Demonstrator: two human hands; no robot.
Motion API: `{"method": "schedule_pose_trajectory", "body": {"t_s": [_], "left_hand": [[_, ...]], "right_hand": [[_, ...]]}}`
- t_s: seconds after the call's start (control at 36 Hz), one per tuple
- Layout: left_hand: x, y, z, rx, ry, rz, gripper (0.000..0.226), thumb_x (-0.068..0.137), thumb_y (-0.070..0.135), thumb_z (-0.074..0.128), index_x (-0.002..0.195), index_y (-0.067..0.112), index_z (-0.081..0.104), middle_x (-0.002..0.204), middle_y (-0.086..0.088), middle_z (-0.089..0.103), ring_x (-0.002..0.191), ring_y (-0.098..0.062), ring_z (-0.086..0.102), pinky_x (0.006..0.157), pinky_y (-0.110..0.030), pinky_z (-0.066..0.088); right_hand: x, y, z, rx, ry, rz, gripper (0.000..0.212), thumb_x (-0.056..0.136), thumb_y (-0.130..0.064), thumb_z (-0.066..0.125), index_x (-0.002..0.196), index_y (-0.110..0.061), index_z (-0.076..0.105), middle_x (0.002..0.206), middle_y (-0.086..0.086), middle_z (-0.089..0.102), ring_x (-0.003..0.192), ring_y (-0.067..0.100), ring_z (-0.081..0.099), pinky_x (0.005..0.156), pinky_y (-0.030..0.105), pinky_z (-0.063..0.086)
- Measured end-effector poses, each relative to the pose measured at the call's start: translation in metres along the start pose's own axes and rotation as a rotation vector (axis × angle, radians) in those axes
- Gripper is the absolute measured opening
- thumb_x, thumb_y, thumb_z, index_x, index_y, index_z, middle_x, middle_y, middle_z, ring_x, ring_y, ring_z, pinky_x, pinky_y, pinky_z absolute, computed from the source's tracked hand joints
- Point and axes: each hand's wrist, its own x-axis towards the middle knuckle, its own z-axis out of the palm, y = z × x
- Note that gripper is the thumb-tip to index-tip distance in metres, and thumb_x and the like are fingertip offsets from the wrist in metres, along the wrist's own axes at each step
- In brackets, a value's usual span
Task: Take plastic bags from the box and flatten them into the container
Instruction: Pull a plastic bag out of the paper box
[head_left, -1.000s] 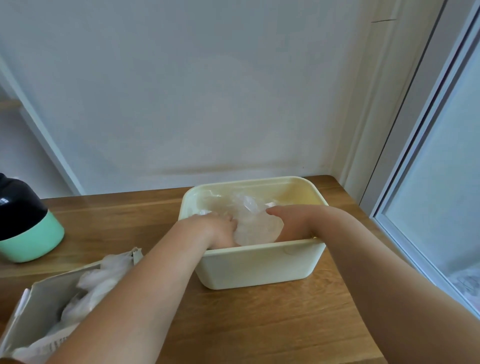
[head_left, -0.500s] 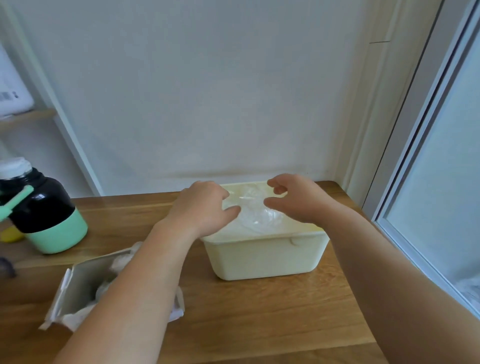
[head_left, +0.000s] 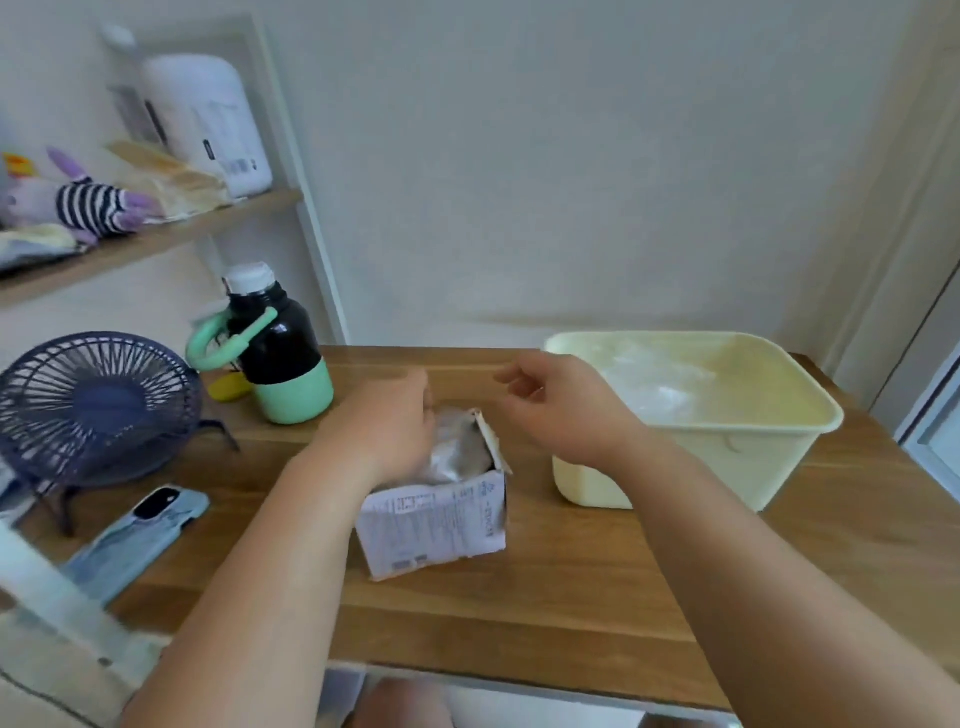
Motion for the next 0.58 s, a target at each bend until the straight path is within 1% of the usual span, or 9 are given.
{"method": "schedule_pose_trajectory", "body": {"t_s": [0.08, 0.14, 0.22, 0.31, 0.36, 0.42, 0.44, 0.5, 0.58], "left_hand": [[-0.006, -0.014, 0.008, 0.078, -0.152, -0.062, 0.020, 0.098, 0.037, 0.044, 0.099, 0.019, 0.054, 0.094, 0.001, 0.061, 0.082, -0.017, 0.058, 0.073, -0.035, 0.050], [-0.008, -0.014, 0.013, 0.060, -0.179, -0.047, 0.027, 0.098, 0.040, 0.045, 0.082, 0.021, 0.055, 0.079, 0.003, 0.059, 0.068, -0.014, 0.054, 0.058, -0.030, 0.040], [-0.010, -0.009, 0.013, 0.002, -0.202, -0.013, 0.041, 0.100, 0.043, 0.043, 0.064, 0.025, 0.049, 0.062, 0.005, 0.051, 0.055, -0.012, 0.045, 0.052, -0.027, 0.030], [-0.010, -0.010, 0.014, -0.035, -0.204, -0.023, 0.038, 0.096, 0.045, 0.050, 0.067, 0.023, 0.057, 0.064, 0.004, 0.056, 0.057, -0.012, 0.050, 0.053, -0.028, 0.036], [-0.010, -0.011, 0.016, -0.072, -0.135, -0.055, 0.029, 0.091, 0.049, 0.058, 0.087, 0.022, 0.065, 0.083, 0.007, 0.066, 0.075, -0.012, 0.061, 0.067, -0.032, 0.051], [-0.013, -0.010, 0.015, -0.041, -0.023, -0.092, 0.036, 0.086, 0.054, 0.063, 0.102, 0.023, 0.059, 0.098, 0.008, 0.063, 0.090, -0.013, 0.060, 0.076, -0.035, 0.053], [-0.015, -0.009, 0.015, -0.010, 0.008, -0.115, 0.039, 0.084, 0.057, 0.062, 0.100, 0.023, 0.055, 0.096, 0.008, 0.061, 0.088, -0.013, 0.059, 0.071, -0.033, 0.051], [-0.016, -0.005, 0.014, 0.065, -0.012, -0.159, 0.043, 0.084, 0.064, 0.056, 0.082, 0.022, 0.050, 0.079, 0.005, 0.056, 0.072, -0.014, 0.055, 0.055, -0.029, 0.040], [-0.013, -0.002, 0.018, 0.151, -0.134, -0.186, 0.050, 0.090, 0.064, 0.044, 0.068, 0.019, 0.047, 0.067, 0.003, 0.052, 0.061, -0.015, 0.050, 0.051, -0.028, 0.032]], "right_hand": [[-0.001, -0.004, 0.025, -0.007, -0.098, 0.021, 0.025, 0.088, -0.010, 0.055, 0.111, -0.016, 0.065, 0.085, -0.012, 0.056, 0.087, 0.012, 0.058, 0.080, 0.023, 0.049], [-0.001, -0.002, 0.035, -0.034, -0.158, 0.030, 0.030, 0.087, -0.008, 0.055, 0.114, -0.017, 0.064, 0.086, -0.011, 0.056, 0.083, 0.010, 0.057, 0.074, 0.021, 0.049], [0.001, 0.002, 0.042, -0.057, -0.189, 0.033, 0.032, 0.086, -0.005, 0.056, 0.114, -0.017, 0.063, 0.083, -0.013, 0.055, 0.073, 0.004, 0.052, 0.065, 0.013, 0.043], [0.003, 0.003, 0.043, -0.044, -0.191, 0.038, 0.032, 0.085, -0.004, 0.055, 0.113, -0.017, 0.063, 0.082, -0.013, 0.055, 0.072, 0.003, 0.052, 0.067, 0.015, 0.044], [0.003, 0.004, 0.043, -0.039, -0.195, 0.032, 0.031, 0.085, -0.004, 0.056, 0.113, -0.017, 0.064, 0.080, -0.014, 0.055, 0.071, 0.003, 0.051, 0.069, 0.015, 0.044], [0.004, 0.006, 0.043, -0.033, -0.192, 0.025, 0.031, 0.085, -0.003, 0.057, 0.112, -0.016, 0.064, 0.080, -0.014, 0.054, 0.071, 0.002, 0.051, 0.070, 0.015, 0.044], [0.004, 0.007, 0.043, -0.027, -0.190, 0.023, 0.031, 0.085, -0.003, 0.057, 0.112, -0.016, 0.064, 0.079, -0.015, 0.053, 0.070, 0.001, 0.050, 0.070, 0.014, 0.044], [0.004, 0.008, 0.043, -0.012, -0.187, 0.020, 0.030, 0.085, -0.003, 0.057, 0.111, -0.016, 0.064, 0.079, -0.015, 0.053, 0.069, -0.002, 0.049, 0.068, 0.014, 0.043], [0.004, 0.009, 0.044, -0.005, -0.195, 0.015, 0.029, 0.086, -0.002, 0.056, 0.109, -0.016, 0.064, 0.077, -0.014, 0.052, 0.067, -0.001, 0.048, 0.071, 0.018, 0.043]]}}
